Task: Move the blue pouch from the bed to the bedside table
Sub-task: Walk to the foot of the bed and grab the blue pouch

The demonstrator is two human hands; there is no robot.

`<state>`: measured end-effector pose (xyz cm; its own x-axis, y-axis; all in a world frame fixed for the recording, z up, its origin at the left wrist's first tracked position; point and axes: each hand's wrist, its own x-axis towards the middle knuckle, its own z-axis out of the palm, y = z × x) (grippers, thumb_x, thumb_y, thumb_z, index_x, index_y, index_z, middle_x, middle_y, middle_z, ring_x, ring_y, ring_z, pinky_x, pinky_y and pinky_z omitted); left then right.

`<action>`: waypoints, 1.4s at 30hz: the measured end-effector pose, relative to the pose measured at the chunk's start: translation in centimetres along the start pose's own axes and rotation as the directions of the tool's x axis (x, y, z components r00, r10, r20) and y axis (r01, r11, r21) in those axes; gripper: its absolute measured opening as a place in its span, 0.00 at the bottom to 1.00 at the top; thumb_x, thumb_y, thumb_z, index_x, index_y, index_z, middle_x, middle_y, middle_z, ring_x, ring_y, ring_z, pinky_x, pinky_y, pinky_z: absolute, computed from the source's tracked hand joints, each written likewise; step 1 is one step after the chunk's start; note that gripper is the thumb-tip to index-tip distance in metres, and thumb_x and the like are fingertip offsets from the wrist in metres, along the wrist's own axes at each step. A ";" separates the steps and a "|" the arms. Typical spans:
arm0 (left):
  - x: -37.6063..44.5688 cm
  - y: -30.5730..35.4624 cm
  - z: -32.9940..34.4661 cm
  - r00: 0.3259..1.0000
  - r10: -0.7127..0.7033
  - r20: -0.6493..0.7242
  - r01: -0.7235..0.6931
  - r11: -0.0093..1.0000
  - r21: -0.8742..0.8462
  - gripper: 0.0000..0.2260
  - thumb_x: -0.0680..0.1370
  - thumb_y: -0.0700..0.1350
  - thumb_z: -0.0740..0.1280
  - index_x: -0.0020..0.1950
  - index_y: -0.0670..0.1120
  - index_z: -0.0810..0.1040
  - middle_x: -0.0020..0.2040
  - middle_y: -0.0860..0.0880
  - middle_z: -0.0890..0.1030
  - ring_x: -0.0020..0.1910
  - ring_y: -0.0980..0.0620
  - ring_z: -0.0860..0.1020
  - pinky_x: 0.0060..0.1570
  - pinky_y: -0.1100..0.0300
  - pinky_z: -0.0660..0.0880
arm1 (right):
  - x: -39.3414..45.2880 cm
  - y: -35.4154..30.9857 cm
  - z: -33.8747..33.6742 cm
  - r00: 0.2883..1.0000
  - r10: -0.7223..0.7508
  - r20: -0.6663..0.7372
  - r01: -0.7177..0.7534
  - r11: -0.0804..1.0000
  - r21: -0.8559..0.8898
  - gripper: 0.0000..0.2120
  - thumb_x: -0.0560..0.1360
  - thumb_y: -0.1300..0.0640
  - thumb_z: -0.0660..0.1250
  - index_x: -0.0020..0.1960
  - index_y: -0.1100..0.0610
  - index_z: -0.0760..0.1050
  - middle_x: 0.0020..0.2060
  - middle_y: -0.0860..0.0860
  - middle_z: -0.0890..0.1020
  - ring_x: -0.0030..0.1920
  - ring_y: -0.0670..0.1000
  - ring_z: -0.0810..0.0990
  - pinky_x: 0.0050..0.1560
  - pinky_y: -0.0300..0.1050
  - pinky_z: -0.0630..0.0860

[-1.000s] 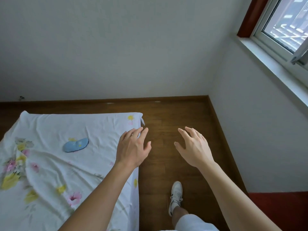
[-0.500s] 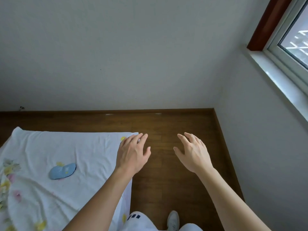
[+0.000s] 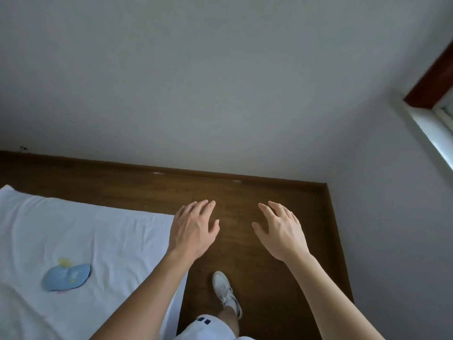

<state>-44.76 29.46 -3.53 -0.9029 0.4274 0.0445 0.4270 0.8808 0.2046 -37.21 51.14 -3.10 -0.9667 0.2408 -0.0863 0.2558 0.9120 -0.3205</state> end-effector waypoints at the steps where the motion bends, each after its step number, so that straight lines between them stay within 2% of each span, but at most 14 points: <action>1: 1.6 -0.8 0.1 1.000 -0.019 -0.002 0.019 1.000 -0.006 0.23 0.78 0.56 0.62 0.72 0.51 0.70 0.71 0.48 0.76 0.69 0.47 0.73 0.69 0.47 0.70 | 2.2 -0.5 -0.1 1.000 -0.015 0.006 0.015 1.000 -0.010 0.28 0.78 0.40 0.61 0.75 0.48 0.66 0.74 0.54 0.70 0.75 0.57 0.66 0.75 0.58 0.64; 13: 18.7 -12.0 -1.5 0.972 -0.228 -0.062 0.227 0.973 -0.030 0.23 0.78 0.58 0.62 0.72 0.51 0.69 0.70 0.48 0.77 0.68 0.48 0.74 0.67 0.50 0.71 | 25.1 -9.1 -0.5 0.973 -0.207 0.103 0.213 0.976 -0.048 0.28 0.79 0.39 0.60 0.76 0.48 0.63 0.75 0.53 0.69 0.75 0.56 0.65 0.76 0.58 0.63; 24: 28.2 -20.2 -0.8 0.894 -0.445 -0.053 0.445 0.896 -0.013 0.23 0.78 0.59 0.62 0.71 0.52 0.69 0.69 0.49 0.78 0.67 0.49 0.74 0.67 0.49 0.72 | 42.5 -15.5 2.6 0.880 -0.413 0.234 0.425 0.905 -0.002 0.27 0.79 0.40 0.60 0.75 0.49 0.63 0.75 0.53 0.68 0.75 0.57 0.66 0.75 0.60 0.64; 30: 36.2 -24.4 -1.2 0.773 -0.628 -0.084 0.630 0.776 -0.007 0.24 0.79 0.60 0.60 0.73 0.52 0.67 0.70 0.49 0.76 0.69 0.48 0.72 0.68 0.48 0.70 | 54.1 -20.4 4.1 0.778 -0.562 0.280 0.564 0.822 0.080 0.27 0.80 0.42 0.60 0.75 0.50 0.64 0.75 0.54 0.69 0.74 0.56 0.66 0.75 0.58 0.64; 36: 44.3 -27.3 -3.7 0.639 -0.753 -0.156 0.753 0.654 -0.071 0.24 0.79 0.60 0.59 0.74 0.53 0.65 0.72 0.49 0.74 0.71 0.47 0.71 0.70 0.45 0.69 | 64.0 -24.9 3.6 0.638 -0.707 0.306 0.709 0.694 0.125 0.27 0.80 0.42 0.59 0.76 0.50 0.64 0.74 0.54 0.70 0.73 0.56 0.67 0.75 0.56 0.63; 42: 45.5 -29.9 -4.9 0.483 -0.860 -0.167 0.863 0.499 -0.074 0.25 0.79 0.61 0.59 0.73 0.54 0.66 0.72 0.50 0.74 0.71 0.47 0.71 0.71 0.46 0.67 | 68.9 -30.2 4.3 0.492 -0.811 0.318 0.807 0.561 0.184 0.26 0.80 0.44 0.62 0.75 0.51 0.66 0.73 0.56 0.72 0.72 0.57 0.69 0.73 0.58 0.66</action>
<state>-98.83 21.54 -2.86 -0.8111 -0.5848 0.0092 -0.5698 0.7938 0.2127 -111.51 38.72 -3.43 -0.6822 -0.7266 -0.0821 -0.6361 0.6450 -0.4235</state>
